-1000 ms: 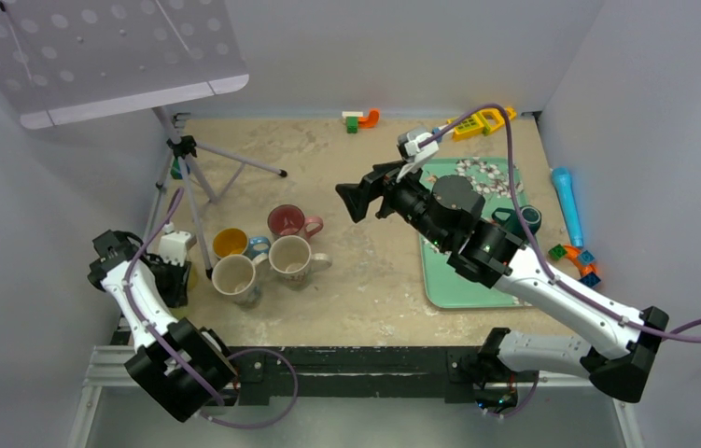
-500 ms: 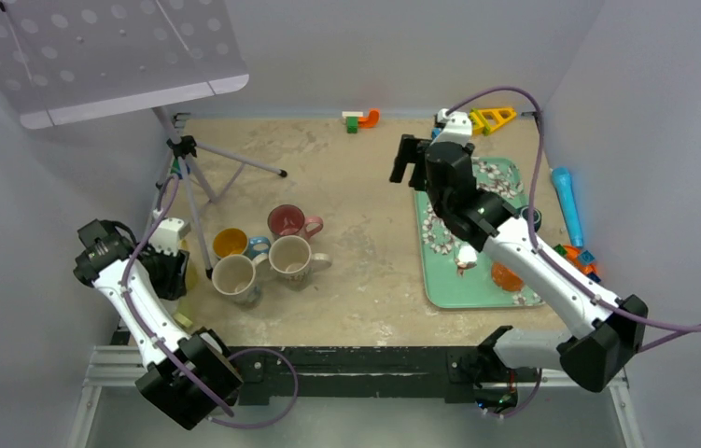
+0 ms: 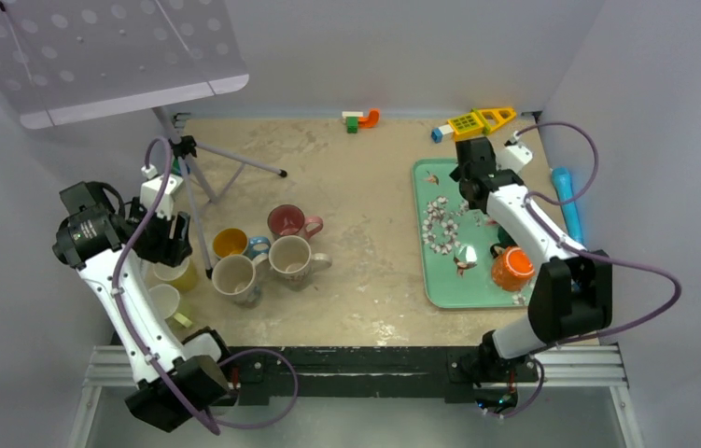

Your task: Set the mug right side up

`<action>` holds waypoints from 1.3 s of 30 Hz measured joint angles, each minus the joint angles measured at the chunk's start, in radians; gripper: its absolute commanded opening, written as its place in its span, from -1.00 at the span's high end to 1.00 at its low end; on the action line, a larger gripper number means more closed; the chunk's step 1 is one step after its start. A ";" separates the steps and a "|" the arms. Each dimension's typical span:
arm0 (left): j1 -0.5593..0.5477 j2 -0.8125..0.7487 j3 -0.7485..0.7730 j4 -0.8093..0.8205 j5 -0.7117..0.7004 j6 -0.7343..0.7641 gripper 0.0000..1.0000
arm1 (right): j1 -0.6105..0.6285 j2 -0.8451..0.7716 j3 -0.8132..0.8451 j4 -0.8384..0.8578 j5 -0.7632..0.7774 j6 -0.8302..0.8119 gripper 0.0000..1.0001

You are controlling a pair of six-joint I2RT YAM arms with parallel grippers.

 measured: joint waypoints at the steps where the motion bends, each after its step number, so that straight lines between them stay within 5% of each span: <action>1: -0.030 0.005 0.018 0.000 0.013 -0.018 -0.38 | -0.010 0.020 0.003 -0.024 0.007 0.042 -0.88; 19: -0.371 0.042 0.053 0.027 0.093 -0.200 -0.45 | -0.094 0.425 0.275 -0.552 0.154 0.621 -0.85; 29: -0.524 0.043 0.053 0.043 0.092 -0.240 -0.46 | -0.146 0.567 0.432 -0.665 0.172 0.688 -0.81; 39: -0.536 0.036 0.043 0.068 0.085 -0.250 -0.46 | -0.213 0.623 0.478 -0.691 0.091 0.684 -0.35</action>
